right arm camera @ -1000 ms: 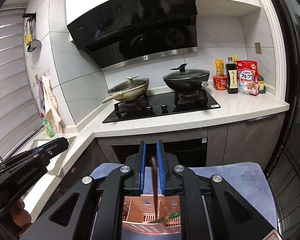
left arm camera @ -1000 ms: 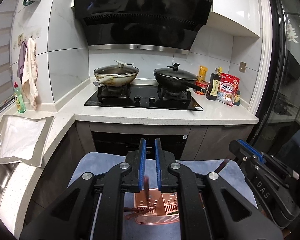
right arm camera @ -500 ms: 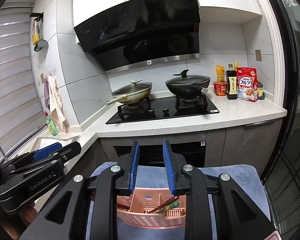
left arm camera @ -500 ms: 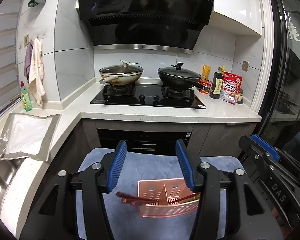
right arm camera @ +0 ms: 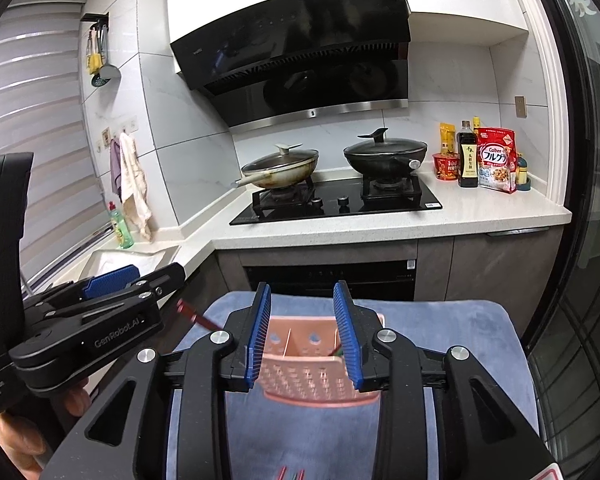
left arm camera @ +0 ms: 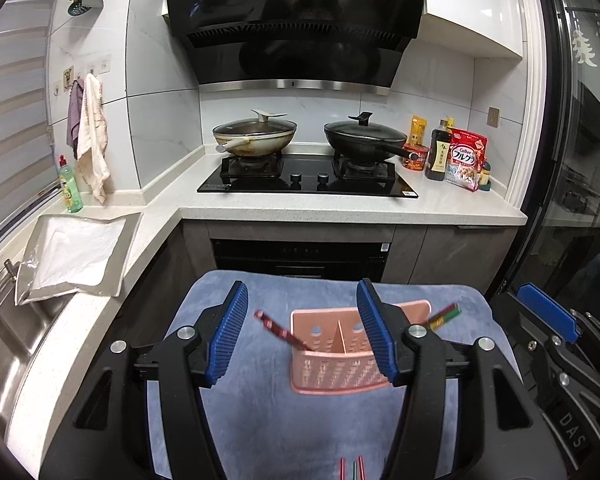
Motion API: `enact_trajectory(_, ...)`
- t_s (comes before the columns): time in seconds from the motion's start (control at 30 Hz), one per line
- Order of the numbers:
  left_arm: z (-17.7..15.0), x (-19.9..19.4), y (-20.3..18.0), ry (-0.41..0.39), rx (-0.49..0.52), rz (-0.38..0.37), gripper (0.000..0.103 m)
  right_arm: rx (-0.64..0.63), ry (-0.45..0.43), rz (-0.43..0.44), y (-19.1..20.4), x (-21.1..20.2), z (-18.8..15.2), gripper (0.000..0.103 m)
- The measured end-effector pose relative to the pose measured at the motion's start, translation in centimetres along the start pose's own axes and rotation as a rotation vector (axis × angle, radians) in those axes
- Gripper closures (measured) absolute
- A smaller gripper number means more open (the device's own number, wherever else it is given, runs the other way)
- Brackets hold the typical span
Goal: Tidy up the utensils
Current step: 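Withdraw both open tools back over the remaining chopsticks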
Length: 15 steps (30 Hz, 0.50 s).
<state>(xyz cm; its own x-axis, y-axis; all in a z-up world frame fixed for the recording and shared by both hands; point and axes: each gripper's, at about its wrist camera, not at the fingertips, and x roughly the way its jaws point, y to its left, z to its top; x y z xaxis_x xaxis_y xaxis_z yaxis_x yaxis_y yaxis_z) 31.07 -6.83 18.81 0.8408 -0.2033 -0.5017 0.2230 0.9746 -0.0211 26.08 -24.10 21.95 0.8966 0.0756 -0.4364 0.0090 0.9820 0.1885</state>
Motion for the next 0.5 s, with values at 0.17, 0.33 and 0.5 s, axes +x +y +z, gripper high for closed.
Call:
enact_trajectory(0.17,-2.1,-1.9,0.0,0.009,0.007,0.005,0.048,-0.001,0.022,-0.008,0.2,-2.2,-2.0,0.070)
enact_trajectory(0.33,-4.8,-3.5,0.2,0.020,0.015,0.020,0.047,-0.009,0.052,-0.034,0.2,-4.3,-5.0,0.070)
enact_trajectory(0.5,-7.8,-4.8,0.1,0.044,0.018,0.029,0.047,-0.011,0.082,-0.040,0.2,-6.1,-8.0,0.070)
